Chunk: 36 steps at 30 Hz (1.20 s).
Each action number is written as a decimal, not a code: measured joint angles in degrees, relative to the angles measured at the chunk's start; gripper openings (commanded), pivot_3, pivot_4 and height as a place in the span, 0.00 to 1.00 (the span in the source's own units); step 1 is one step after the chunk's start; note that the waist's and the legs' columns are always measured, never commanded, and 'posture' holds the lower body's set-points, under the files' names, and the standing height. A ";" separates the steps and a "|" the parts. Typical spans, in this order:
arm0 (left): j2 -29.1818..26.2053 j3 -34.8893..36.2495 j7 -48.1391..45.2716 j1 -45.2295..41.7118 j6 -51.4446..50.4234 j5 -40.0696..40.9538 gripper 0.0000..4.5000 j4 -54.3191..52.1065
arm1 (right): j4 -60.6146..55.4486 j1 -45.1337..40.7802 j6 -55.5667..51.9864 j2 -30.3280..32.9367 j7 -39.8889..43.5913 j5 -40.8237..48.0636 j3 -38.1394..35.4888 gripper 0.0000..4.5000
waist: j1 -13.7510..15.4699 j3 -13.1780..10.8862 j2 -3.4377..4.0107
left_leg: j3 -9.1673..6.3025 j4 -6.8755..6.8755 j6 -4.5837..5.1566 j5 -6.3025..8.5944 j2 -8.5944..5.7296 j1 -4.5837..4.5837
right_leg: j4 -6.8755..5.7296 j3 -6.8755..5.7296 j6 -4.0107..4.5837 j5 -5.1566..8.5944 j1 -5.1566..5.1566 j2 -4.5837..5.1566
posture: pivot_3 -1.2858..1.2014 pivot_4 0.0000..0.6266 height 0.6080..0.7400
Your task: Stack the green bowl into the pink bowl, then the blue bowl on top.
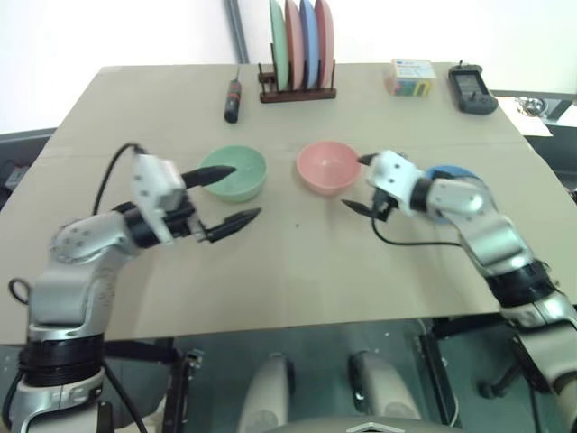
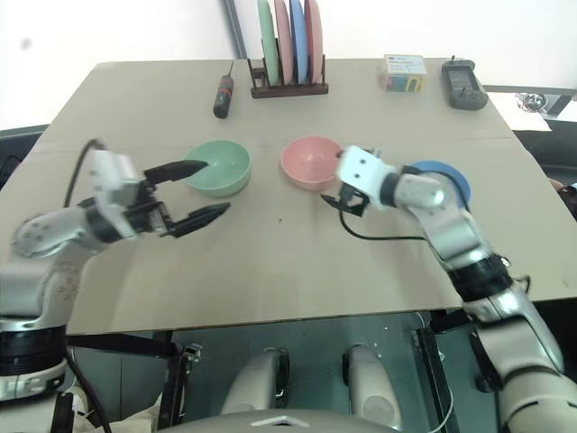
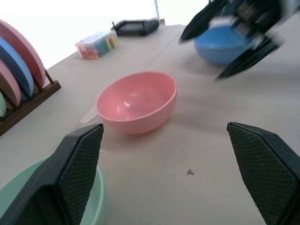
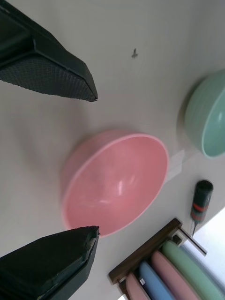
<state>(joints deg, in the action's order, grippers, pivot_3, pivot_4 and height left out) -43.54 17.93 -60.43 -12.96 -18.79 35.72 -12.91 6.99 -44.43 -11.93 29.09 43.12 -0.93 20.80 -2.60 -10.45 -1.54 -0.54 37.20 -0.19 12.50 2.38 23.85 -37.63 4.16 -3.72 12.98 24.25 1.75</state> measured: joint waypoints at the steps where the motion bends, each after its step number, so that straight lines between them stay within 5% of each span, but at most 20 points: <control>1: -0.25 1.78 -1.08 1.23 -0.84 2.16 1.00 0.01 | 3.68 -2.43 1.95 -1.65 0.62 -0.98 1.07 0.99 | 0.09 0.00 -0.02 | -0.01 0.01 0.00 0.00 -0.01 0.00 | 0.00 0.00 0.00 0.00 0.00 0.00 | 0.52 0.24 1.00; 6: -2.95 7.38 -3.76 5.98 -5.36 8.67 1.00 -0.19 | 17.50 -9.98 10.11 -6.80 3.36 -4.52 3.20 0.99 | 0.33 -0.02 -0.05 | -0.05 -0.02 -0.01 0.00 -0.07 0.05 | 0.01 -0.04 0.00 0.00 -0.01 0.11 | 0.52 0.24 1.00; 17: -2.67 12.78 -0.89 13.85 -8.48 13.28 1.00 -7.27 | 36.76 -15.29 19.98 -10.26 5.52 -11.96 4.65 0.00 | -0.10 -0.04 -0.03 | -0.02 -0.03 -0.01 0.00 -0.05 -0.02 | -0.07 -0.04 0.02 0.00 0.01 0.10 | 0.52 0.24 1.00; 25: -2.25 13.02 0.87 15.08 -8.41 13.93 1.00 -8.62 | 36.67 -15.13 22.27 -10.76 9.32 -12.23 4.49 0.00 | -0.01 -0.06 -0.01 | -0.03 -0.05 -0.01 0.00 -0.05 0.00 | -0.06 -0.04 0.02 0.00 0.03 0.10 | 0.52 0.24 1.00; 31: -1.66 11.84 1.47 14.53 -8.26 13.65 1.00 -8.62 | 4.66 -2.59 6.23 -4.20 25.99 -3.48 4.69 0.00 | 0.49 -0.05 -0.01 | -0.10 -0.06 -0.02 0.00 -0.07 0.01 | -0.06 -0.09 0.01 0.00 -0.01 0.12 | 0.52 0.24 1.00; 35: -1.14 10.23 1.52 13.65 -8.05 12.77 1.00 -8.45 | -4.06 1.54 -0.90 -3.39 27.45 -2.23 5.38 0.00 | 0.10 -0.05 -0.01 | -0.05 0.00 -0.01 0.00 -0.04 -0.07 | -0.14 -0.07 0.21 0.12 0.00 0.07 | 0.52 0.24 1.00; 36: -1.15 9.38 1.65 13.18 -7.96 12.33 1.00 -8.41 | -4.86 1.62 -2.34 -3.32 27.19 -2.50 5.48 0.15 | 0.05 -0.05 -0.01 | -0.04 0.02 -0.02 0.00 -0.03 -0.11 | -0.18 -0.07 0.21 0.12 0.00 0.06 | 0.52 0.24 1.00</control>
<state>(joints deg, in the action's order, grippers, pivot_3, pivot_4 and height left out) -44.69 27.31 -58.78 0.22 -26.75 48.05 -21.33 2.13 -42.81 -14.27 25.77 70.31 -3.43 26.29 -2.55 -10.50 -1.55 -0.58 37.22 -0.20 12.49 2.35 23.74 -37.80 4.09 -3.51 13.11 24.24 1.81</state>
